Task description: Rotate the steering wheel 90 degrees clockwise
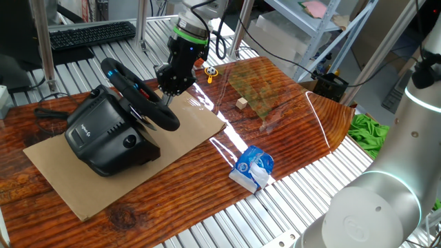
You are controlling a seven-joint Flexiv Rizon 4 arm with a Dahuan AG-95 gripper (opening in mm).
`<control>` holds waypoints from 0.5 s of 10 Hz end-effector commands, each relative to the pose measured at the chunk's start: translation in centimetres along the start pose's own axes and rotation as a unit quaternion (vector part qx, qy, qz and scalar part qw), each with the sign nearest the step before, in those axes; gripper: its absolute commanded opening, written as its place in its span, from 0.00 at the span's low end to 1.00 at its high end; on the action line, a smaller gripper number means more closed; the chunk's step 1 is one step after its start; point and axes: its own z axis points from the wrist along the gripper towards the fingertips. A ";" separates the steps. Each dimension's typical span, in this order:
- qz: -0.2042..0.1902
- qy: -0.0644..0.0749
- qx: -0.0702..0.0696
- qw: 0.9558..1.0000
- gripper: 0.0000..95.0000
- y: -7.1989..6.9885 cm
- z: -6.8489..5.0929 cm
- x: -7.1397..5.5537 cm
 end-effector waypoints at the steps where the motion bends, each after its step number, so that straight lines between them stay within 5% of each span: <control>1: 0.000 0.000 0.000 1.000 0.00 -0.1 0.0 0.1; 5: 0.016 0.003 -0.010 1.000 0.00 -0.1 0.0 0.1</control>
